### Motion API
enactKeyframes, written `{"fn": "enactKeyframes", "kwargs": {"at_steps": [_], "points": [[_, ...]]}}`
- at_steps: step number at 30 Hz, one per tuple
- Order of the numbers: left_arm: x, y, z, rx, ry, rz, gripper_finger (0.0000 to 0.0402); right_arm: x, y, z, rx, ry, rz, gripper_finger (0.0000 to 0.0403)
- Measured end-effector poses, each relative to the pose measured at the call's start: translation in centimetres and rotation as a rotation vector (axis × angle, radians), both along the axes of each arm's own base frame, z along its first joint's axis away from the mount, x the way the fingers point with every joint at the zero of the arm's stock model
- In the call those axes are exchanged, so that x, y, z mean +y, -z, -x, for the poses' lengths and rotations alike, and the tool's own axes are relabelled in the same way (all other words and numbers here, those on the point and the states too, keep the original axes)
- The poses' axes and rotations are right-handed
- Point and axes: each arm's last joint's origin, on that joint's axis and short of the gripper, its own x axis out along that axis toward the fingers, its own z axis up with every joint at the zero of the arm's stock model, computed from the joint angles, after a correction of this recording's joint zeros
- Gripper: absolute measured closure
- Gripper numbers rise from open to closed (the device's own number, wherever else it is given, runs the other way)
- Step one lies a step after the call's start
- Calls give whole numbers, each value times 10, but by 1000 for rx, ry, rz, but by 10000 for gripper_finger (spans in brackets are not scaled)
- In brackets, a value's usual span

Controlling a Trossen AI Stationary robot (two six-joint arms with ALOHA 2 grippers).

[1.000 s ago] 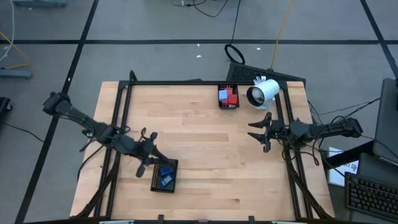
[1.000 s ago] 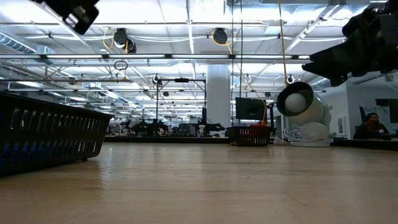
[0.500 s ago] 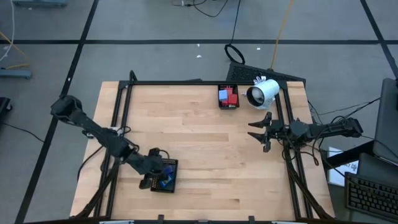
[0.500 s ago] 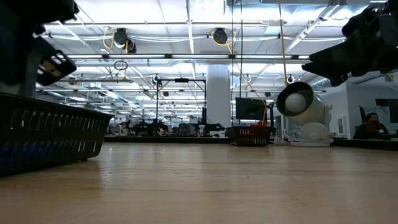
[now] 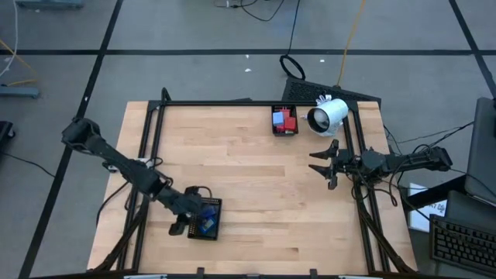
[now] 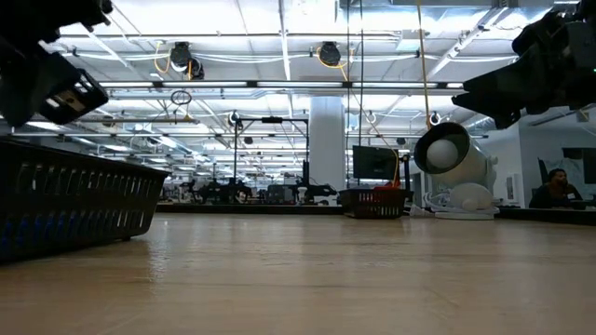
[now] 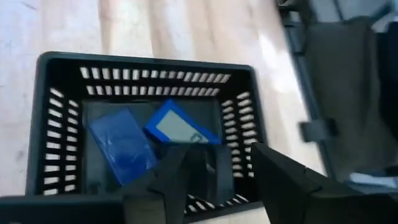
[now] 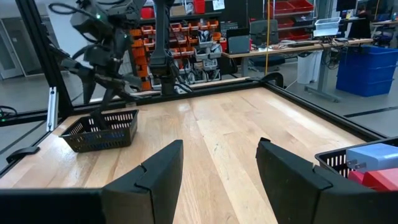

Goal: Pick & Place Office items
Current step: Put the black digital clock into the bottom black basket, then return to Home Position

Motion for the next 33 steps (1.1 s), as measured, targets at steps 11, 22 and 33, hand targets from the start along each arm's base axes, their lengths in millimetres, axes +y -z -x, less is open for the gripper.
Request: {"fn": "enactKeyframes", "kwargs": {"at_steps": [11,22,33], "points": [[33,-55,30,-317,114,-23,192,0,0,0,0,0,0,206],[57,-85,76,-676,239,-60,197,0,0,0,1,0,0,206],[102,-69,122,-1098,-124,-166,220,0,0,0,2,-1,0,206]]}}
